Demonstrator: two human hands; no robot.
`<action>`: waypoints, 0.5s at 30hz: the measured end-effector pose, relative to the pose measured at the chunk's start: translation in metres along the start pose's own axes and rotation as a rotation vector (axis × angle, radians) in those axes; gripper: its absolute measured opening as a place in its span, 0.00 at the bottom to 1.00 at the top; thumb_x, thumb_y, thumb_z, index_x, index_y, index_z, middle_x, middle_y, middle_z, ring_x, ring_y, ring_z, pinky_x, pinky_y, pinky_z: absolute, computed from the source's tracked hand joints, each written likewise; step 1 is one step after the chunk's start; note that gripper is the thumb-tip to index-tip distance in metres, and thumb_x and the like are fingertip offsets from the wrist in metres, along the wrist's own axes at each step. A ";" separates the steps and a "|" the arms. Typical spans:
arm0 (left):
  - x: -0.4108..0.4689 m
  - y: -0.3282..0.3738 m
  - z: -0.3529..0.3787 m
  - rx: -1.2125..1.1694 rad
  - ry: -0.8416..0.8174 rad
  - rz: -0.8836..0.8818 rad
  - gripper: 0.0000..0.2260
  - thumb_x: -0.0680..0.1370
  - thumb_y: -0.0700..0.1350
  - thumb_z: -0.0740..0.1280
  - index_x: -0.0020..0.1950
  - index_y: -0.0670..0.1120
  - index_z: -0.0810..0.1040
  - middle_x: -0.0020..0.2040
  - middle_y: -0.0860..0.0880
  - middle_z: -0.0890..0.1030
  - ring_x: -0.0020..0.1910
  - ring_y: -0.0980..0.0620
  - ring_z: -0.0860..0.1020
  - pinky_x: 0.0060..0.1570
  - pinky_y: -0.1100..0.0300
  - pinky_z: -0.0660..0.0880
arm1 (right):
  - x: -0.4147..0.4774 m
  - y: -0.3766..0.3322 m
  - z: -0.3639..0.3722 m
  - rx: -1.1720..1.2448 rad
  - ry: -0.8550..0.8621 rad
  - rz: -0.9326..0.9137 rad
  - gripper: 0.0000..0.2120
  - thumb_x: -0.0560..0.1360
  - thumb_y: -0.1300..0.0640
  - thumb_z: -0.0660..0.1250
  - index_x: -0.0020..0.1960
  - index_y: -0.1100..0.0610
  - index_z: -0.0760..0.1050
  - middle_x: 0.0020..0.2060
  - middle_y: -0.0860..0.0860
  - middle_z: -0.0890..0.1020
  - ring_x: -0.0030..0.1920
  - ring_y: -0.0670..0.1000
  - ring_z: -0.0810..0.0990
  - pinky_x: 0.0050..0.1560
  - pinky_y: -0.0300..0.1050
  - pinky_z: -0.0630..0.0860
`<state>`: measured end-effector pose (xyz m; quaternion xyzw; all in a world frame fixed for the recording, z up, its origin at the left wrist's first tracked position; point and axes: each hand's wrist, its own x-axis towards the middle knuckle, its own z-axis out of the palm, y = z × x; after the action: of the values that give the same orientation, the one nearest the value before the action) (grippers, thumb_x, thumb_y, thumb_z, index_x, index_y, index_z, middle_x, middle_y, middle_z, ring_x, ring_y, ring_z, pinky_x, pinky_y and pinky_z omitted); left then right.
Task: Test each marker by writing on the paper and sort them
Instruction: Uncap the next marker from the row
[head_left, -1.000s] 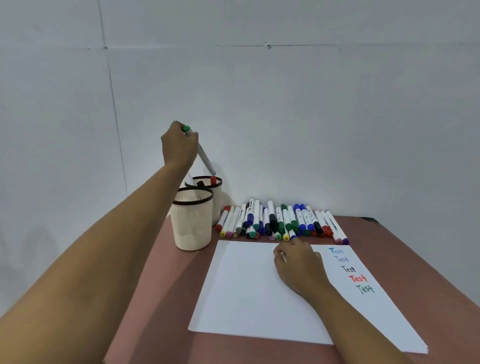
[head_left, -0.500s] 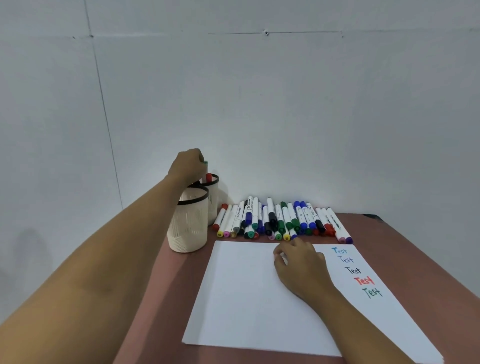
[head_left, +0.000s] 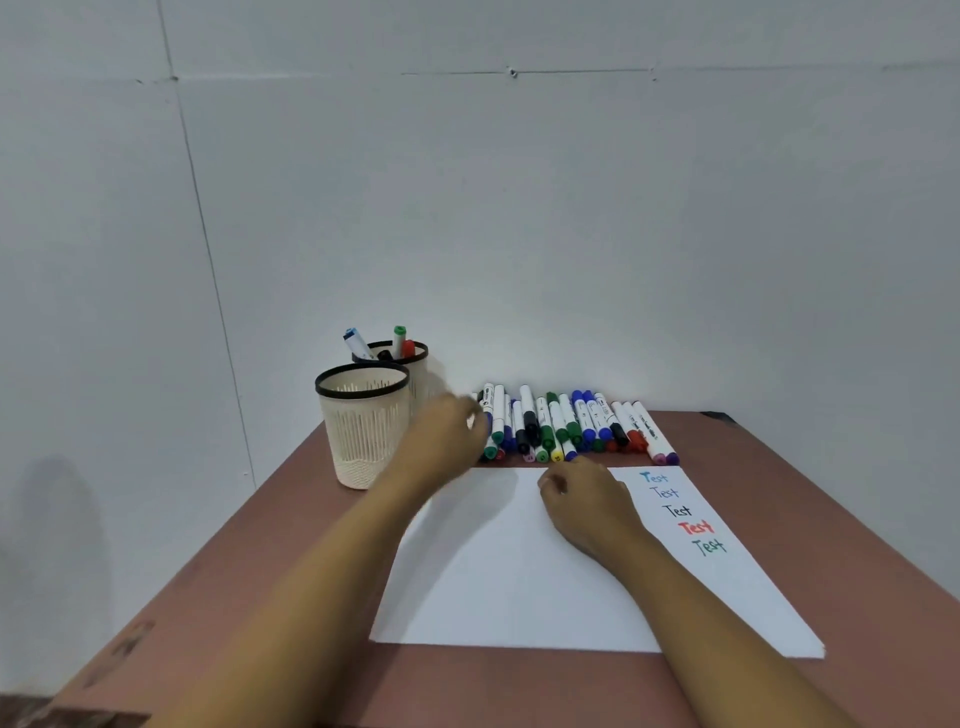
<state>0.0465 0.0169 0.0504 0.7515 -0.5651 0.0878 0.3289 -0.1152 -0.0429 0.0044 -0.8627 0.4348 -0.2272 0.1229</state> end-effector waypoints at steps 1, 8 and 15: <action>-0.009 -0.002 0.011 0.016 -0.077 -0.013 0.13 0.79 0.45 0.58 0.51 0.39 0.79 0.48 0.43 0.77 0.49 0.43 0.76 0.44 0.59 0.67 | 0.000 0.000 -0.001 0.001 -0.005 0.002 0.14 0.80 0.55 0.56 0.52 0.56 0.79 0.51 0.52 0.78 0.54 0.53 0.74 0.54 0.47 0.71; -0.033 -0.022 0.047 0.069 -0.199 -0.049 0.13 0.79 0.47 0.57 0.53 0.40 0.76 0.53 0.43 0.75 0.55 0.44 0.72 0.54 0.53 0.71 | 0.006 -0.005 -0.011 0.068 -0.036 0.000 0.13 0.79 0.56 0.56 0.51 0.59 0.79 0.48 0.53 0.81 0.48 0.53 0.78 0.49 0.48 0.76; -0.034 -0.025 0.052 0.081 -0.201 -0.044 0.13 0.79 0.48 0.57 0.56 0.42 0.76 0.57 0.43 0.74 0.56 0.44 0.71 0.57 0.53 0.70 | 0.059 -0.011 -0.023 0.048 0.072 0.082 0.14 0.78 0.58 0.59 0.34 0.61 0.68 0.29 0.53 0.71 0.40 0.57 0.73 0.32 0.43 0.64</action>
<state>0.0449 0.0169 -0.0162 0.7813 -0.5747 0.0277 0.2420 -0.0884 -0.0846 0.0451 -0.8321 0.4684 -0.2634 0.1371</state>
